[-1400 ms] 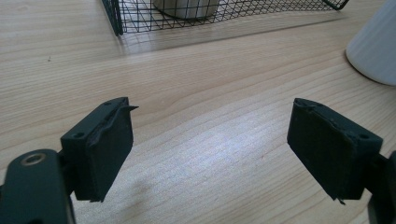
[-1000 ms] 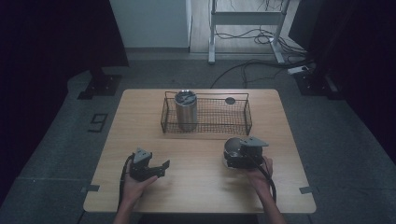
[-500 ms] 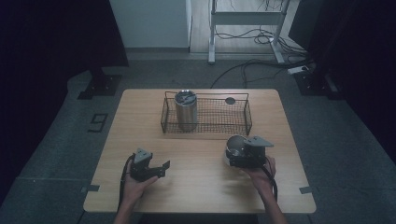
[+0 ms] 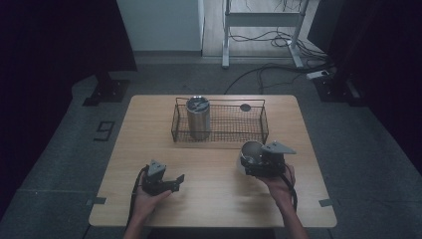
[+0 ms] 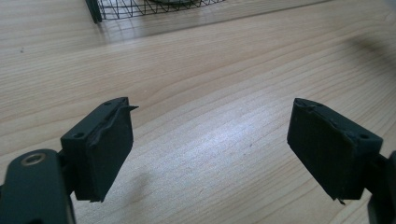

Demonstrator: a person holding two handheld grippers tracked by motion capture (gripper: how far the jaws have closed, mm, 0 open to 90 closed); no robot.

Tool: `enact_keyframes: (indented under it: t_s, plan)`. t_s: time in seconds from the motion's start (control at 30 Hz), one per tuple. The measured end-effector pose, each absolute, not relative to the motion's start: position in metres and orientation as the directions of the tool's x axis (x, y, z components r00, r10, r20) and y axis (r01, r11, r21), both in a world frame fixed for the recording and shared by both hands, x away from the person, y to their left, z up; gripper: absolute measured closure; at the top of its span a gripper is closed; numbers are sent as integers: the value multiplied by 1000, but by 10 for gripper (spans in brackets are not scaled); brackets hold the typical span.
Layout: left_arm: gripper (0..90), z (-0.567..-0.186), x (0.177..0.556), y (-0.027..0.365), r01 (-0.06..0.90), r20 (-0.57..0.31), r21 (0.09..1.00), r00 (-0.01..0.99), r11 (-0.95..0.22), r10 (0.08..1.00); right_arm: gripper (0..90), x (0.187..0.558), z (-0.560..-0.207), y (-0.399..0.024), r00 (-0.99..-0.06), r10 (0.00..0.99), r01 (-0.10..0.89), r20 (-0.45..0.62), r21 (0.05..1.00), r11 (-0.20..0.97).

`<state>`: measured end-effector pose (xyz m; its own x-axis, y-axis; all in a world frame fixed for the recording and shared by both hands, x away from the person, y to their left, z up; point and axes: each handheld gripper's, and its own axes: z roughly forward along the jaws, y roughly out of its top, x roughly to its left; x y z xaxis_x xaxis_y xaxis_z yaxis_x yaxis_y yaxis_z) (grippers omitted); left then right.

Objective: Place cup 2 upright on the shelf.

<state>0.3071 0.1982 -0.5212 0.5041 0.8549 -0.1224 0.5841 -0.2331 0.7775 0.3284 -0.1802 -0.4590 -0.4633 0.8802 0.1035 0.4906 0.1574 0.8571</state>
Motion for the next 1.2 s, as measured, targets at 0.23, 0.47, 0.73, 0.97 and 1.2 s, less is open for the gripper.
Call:
enact_keyframes:
  t_s: [0.23,0.47,0.73,0.97,1.2]
  plan:
    - [148,-520,306,198,583,-130,779,510,-231,850,64,331,-449,-183,-451,887,496,100,854,156]
    - [148,-520,306,198,587,-133,774,518,-238,845,64,334,-436,-182,-444,891,497,96,853,156]
    - [148,-522,305,197,591,-138,769,526,-243,839,64,342,-427,-173,-442,893,500,82,849,170]
    - [148,-520,304,196,590,-148,771,533,-240,833,64,348,-422,-165,-451,889,497,81,850,174]
    - [148,-521,304,196,596,-148,765,533,-245,833,64,353,-414,-162,-458,885,491,81,853,176]
